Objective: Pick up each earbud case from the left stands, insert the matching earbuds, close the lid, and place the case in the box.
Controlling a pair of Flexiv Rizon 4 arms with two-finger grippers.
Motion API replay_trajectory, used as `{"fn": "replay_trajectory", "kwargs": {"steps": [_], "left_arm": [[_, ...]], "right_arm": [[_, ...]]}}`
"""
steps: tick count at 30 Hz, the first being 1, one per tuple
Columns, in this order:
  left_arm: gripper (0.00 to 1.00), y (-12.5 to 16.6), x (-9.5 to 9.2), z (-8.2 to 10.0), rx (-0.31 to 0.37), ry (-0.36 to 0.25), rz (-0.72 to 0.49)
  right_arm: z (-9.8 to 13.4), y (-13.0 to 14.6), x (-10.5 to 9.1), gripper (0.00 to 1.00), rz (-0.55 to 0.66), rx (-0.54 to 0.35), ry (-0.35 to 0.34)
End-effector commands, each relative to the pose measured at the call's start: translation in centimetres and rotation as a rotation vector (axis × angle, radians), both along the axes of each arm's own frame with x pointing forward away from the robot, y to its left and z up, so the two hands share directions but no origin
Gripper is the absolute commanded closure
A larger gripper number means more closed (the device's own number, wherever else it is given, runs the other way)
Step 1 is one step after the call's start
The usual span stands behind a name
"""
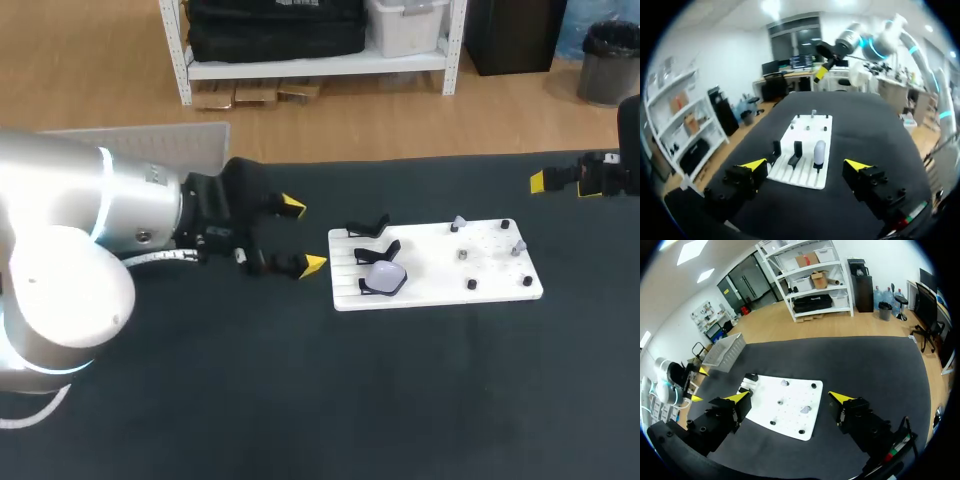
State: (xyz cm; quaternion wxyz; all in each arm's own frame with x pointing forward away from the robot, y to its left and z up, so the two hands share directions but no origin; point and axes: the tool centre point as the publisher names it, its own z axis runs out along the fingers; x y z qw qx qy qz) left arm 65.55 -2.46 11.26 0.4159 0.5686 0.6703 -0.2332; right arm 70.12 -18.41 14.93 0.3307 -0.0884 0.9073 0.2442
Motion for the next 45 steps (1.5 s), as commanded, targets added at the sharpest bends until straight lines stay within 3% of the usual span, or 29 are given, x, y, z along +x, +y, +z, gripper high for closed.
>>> {"fn": "replay_trajectory", "kwargs": {"steps": [1,7,8,12,19,40,45], "left_arm": [[0.00,0.2,0.7,-0.1,0.055,-0.186,-0.363],[0.00,0.2,0.7,-0.1,0.055,-0.186,-0.363],[0.00,0.0,0.3,-0.6,0.017,-0.160,-0.343],[0.00,-1.9,-0.8,-2.5,-0.015,-0.083,-0.249],[0.00,-3.7,-1.1,-5.3,-0.074,-0.026,-0.110],[0.00,-7.2,0.1,-8.2,-0.164,0.094,-0.068],[0.17,-7.8,0.1,-8.5,-0.171,0.109,-0.078]], "right_arm": [[0.0,0.0,0.0,0.00,0.000,-0.001,0.000],[0.0,0.0,0.0,0.00,0.000,-0.001,0.000],[0.0,0.0,0.0,0.00,0.000,-0.001,0.000],[0.0,0.0,0.0,0.00,0.000,-0.001,0.000],[0.0,0.0,0.0,0.00,0.000,-0.001,0.000],[0.0,0.0,0.0,0.00,0.000,-0.001,0.000],[0.0,0.0,0.0,0.00,0.000,-0.001,0.000]]}}
